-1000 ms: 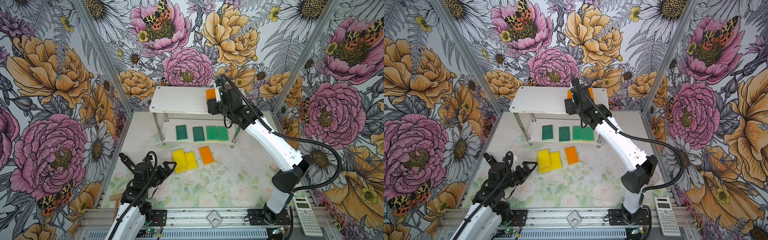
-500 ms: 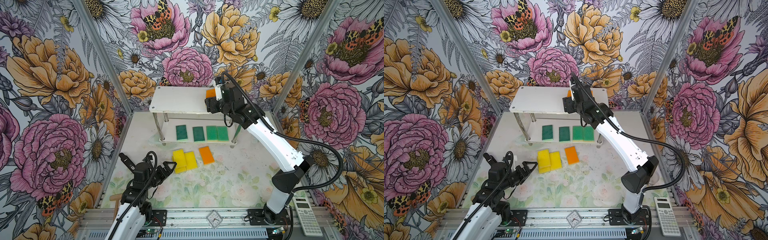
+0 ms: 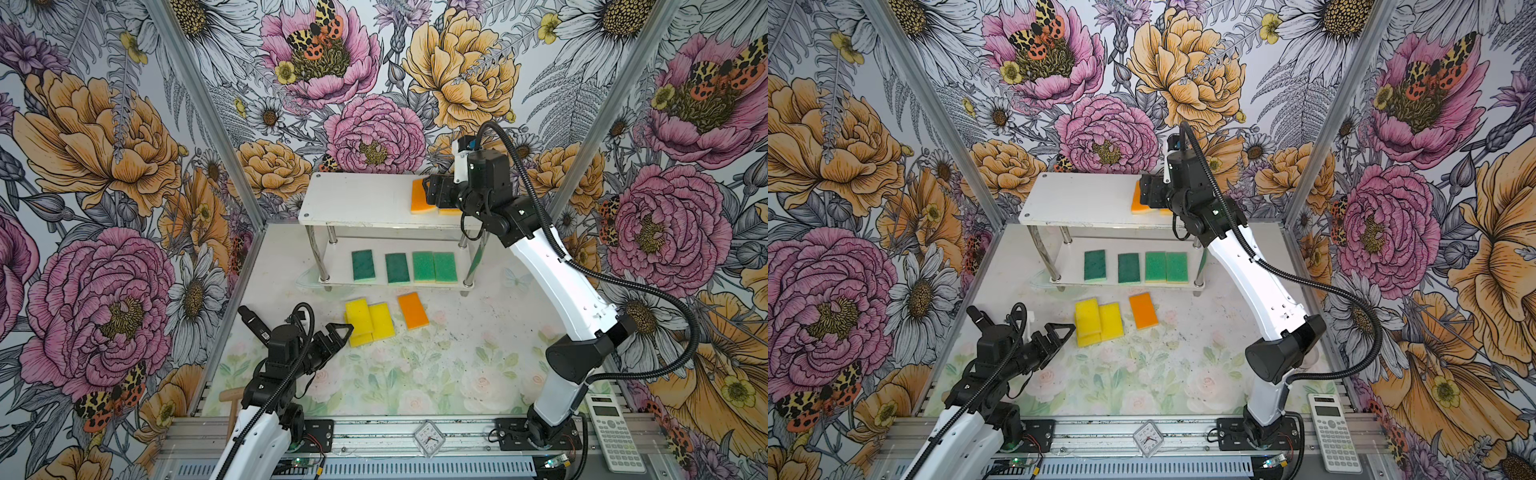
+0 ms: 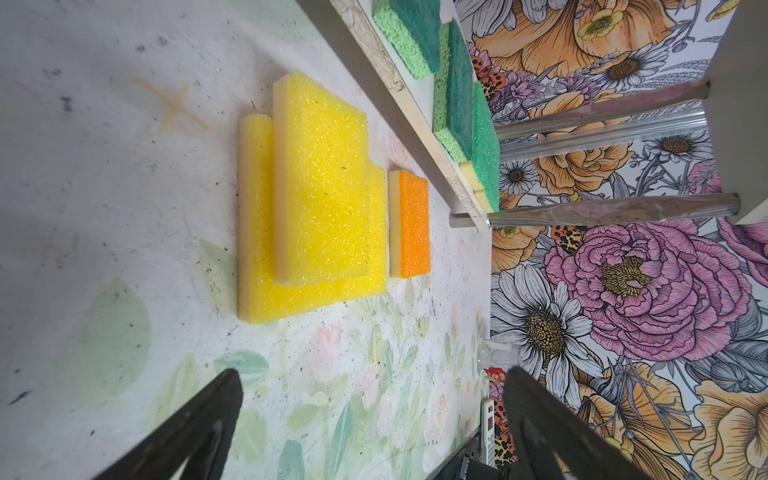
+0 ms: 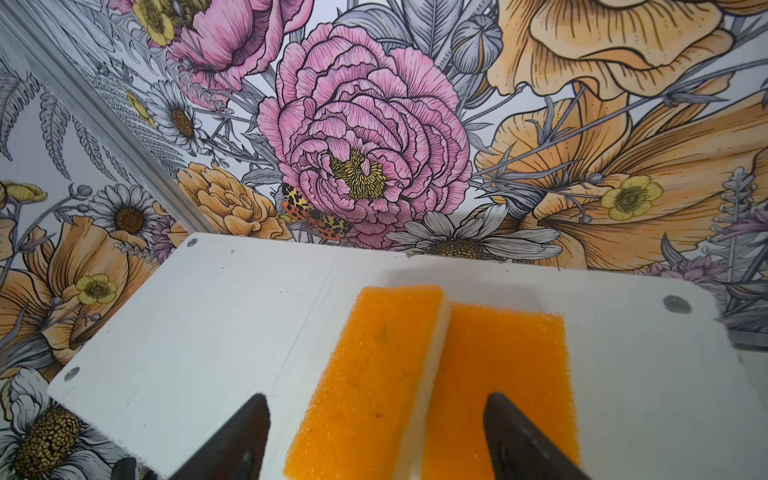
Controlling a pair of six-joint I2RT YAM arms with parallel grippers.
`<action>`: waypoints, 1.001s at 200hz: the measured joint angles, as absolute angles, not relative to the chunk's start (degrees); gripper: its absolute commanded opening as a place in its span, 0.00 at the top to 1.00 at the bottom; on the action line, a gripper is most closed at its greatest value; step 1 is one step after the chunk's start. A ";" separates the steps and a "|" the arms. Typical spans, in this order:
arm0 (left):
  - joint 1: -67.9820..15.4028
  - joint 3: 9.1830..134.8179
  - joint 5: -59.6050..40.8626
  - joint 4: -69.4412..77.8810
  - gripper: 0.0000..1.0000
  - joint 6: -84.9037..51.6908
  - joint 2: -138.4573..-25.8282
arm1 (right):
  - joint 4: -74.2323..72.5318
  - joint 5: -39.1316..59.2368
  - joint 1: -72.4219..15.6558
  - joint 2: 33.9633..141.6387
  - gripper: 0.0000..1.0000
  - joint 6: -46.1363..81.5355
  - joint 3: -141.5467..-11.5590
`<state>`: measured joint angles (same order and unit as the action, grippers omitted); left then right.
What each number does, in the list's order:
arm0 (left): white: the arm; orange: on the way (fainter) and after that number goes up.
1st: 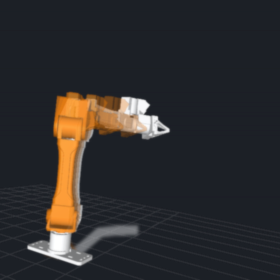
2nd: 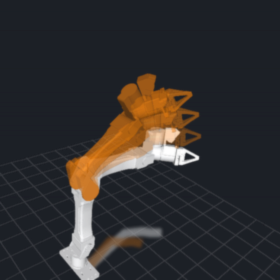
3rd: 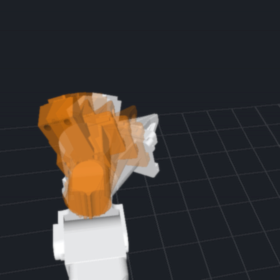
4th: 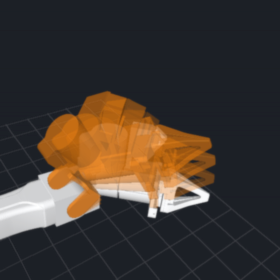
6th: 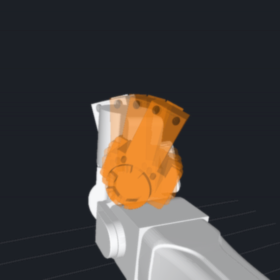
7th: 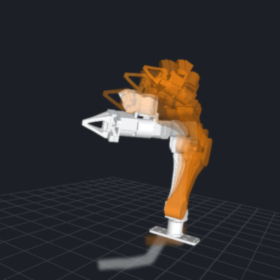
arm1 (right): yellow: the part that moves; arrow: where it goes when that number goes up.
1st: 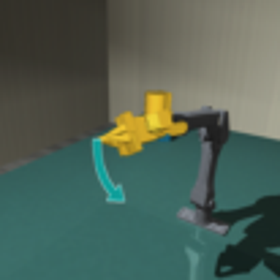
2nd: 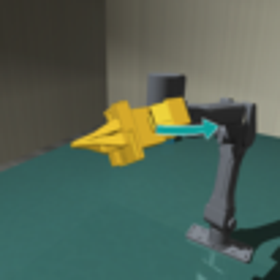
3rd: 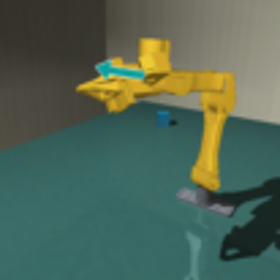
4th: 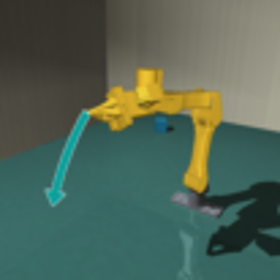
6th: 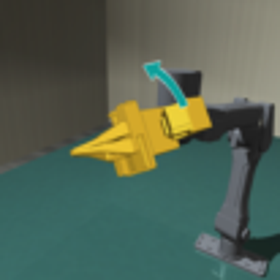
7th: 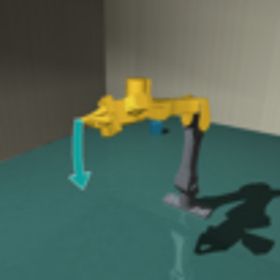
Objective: Place and organize the cleaning sponges onto the shelf
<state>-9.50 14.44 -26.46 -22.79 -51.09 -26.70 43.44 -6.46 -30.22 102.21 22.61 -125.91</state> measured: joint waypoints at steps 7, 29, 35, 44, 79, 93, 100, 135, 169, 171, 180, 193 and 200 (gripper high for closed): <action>-9.50 14.44 -26.46 -22.79 0.01 -51.09 -26.70 | 43.48 -6.26 -30.09 102.21 0.15 23.07 -125.93; -9.50 14.44 -26.46 -22.76 0.01 -51.09 -26.70 | 44.10 -6.87 -30.94 102.21 0.13 23.42 -125.86; -9.50 14.44 -26.46 -22.76 0.01 -51.09 -26.70 | 44.23 -7.51 -31.48 102.21 0.12 23.35 -125.84; -9.50 14.44 -26.46 -22.76 0.01 -51.09 -26.70 | 44.51 -8.73 -32.38 102.24 0.11 23.07 -125.82; -9.50 14.41 -26.46 -22.76 0.01 -51.09 -26.72 | 45.17 -14.74 -36.01 102.96 0.10 21.52 -125.82; -9.50 14.35 -26.46 -22.74 0.01 -51.09 -26.70 | 45.74 -16.34 -36.99 103.61 0.10 21.10 -125.82; -9.50 14.28 -26.46 -22.74 0.01 -51.09 -26.70 | 46.00 -16.95 -37.32 103.94 0.10 20.93 -125.82; -9.50 14.20 -26.46 -22.74 0.01 -51.09 -26.70 | 46.94 -20.08 -37.54 105.14 0.14 19.86 -125.82; -9.50 14.17 -26.46 -22.74 0.01 -51.09 -26.70 | 47.44 -21.43 -37.58 105.91 0.19 18.74 -125.82; -9.50 14.17 -26.46 -22.74 0.01 -51.09 -26.70 | 47.46 -21.45 -37.58 105.95 0.19 18.52 -125.82; -9.50 14.17 -26.46 -22.74 0.01 -51.09 -26.70 | 47.53 -21.45 -37.58 106.17 0.21 18.35 -125.84; -9.50 14.17 -26.46 -22.74 0.01 -51.09 -26.70 | 47.59 -21.39 -37.58 106.56 0.23 17.89 -125.95; -9.50 14.17 -26.46 -22.74 0.01 -51.09 -26.70 | 47.62 -21.23 -37.58 106.83 0.25 17.47 -126.08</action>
<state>-9.50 14.17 -26.46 -22.74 -51.09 -26.70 47.62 -21.23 -37.58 106.83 17.47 -126.08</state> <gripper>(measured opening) 0.989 0.772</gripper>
